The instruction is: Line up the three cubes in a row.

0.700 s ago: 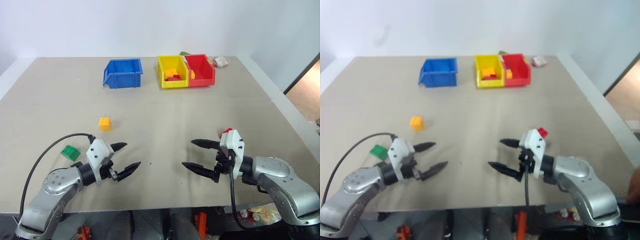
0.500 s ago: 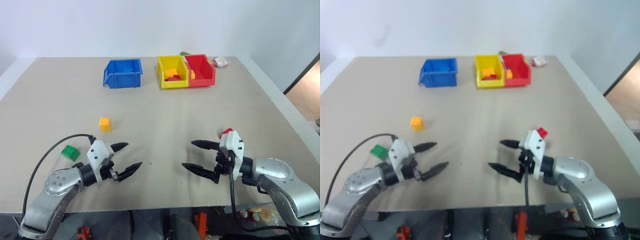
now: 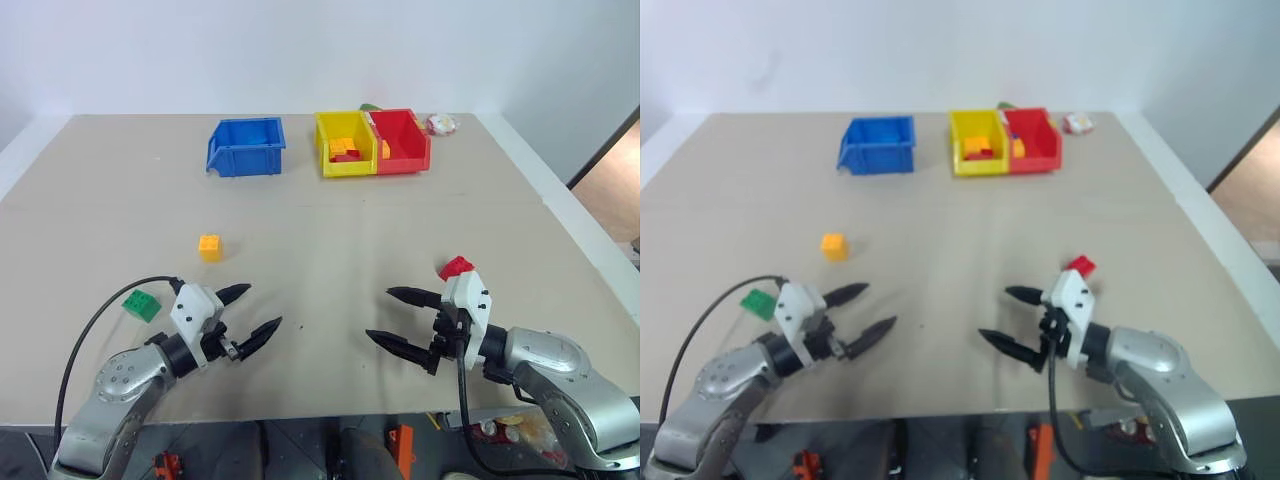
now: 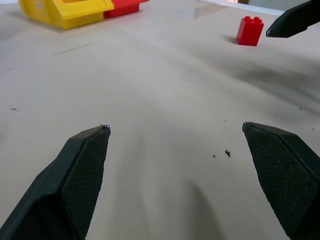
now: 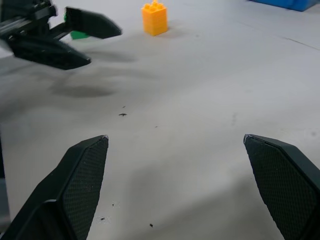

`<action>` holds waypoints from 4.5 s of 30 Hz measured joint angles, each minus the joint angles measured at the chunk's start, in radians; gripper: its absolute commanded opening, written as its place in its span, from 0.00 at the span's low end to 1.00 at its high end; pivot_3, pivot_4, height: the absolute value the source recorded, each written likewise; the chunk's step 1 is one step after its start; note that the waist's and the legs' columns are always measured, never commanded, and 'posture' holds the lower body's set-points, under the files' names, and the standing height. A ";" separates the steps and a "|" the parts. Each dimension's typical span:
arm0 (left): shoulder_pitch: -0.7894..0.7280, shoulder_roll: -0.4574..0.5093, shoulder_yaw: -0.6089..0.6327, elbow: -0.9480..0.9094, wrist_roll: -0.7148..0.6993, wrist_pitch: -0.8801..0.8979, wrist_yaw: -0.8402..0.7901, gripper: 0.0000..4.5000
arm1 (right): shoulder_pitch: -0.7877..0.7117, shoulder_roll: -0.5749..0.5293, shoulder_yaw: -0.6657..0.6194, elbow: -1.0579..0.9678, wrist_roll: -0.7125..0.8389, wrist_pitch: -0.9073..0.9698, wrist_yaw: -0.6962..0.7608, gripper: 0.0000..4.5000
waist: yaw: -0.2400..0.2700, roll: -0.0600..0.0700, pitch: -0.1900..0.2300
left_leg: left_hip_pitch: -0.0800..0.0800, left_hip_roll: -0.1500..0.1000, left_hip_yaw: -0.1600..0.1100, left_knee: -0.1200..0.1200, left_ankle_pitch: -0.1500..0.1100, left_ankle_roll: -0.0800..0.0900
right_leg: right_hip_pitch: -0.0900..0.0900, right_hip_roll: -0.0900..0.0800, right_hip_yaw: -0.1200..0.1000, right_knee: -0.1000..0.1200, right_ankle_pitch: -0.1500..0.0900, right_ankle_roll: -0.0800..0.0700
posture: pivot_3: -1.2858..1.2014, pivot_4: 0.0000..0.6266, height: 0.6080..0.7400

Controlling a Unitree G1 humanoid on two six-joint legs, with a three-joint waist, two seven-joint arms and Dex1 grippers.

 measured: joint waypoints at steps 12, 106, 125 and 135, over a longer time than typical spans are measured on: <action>-0.030 0.106 -0.069 -0.040 -0.016 -0.046 -0.184 0.98 | -0.162 0.107 -0.210 0.123 -0.106 -0.078 -0.345 1.00 | -0.001 0.001 0.000 | 0.002 -0.001 0.001 0.001 -0.001 -0.002 | -0.003 0.000 0.000 -0.001 0.004 -0.002 | 0.52 0.24 1.00; -0.061 0.146 -0.049 -0.068 -0.054 0.045 -0.147 1.00 | -0.912 0.163 0.454 1.235 -0.488 -0.585 0.681 0.65 | -0.031 0.002 -0.001 | 0.005 0.007 0.027 0.000 -0.004 0.005 | -0.005 0.013 0.025 -0.008 0.015 0.006 | 0.52 0.24 1.00; 0.110 -0.076 0.265 -0.186 0.084 0.019 0.284 1.00 | -0.836 0.084 0.187 0.628 -0.134 -0.024 0.574 0.98 | -0.028 0.001 -0.001 | 0.004 0.014 0.026 0.000 -0.006 0.000 | -0.006 0.012 0.025 -0.008 0.016 0.000 | 0.52 0.24 1.00; 0.247 -0.191 0.362 -0.257 0.042 0.068 0.405 1.00 | -0.709 0.100 0.202 0.445 -0.063 0.066 0.465 0.98 | -0.031 0.000 -0.002 | 0.004 0.014 0.027 0.002 -0.006 0.000 | -0.007 0.015 0.026 -0.008 0.014 -0.002 | 0.52 0.24 1.00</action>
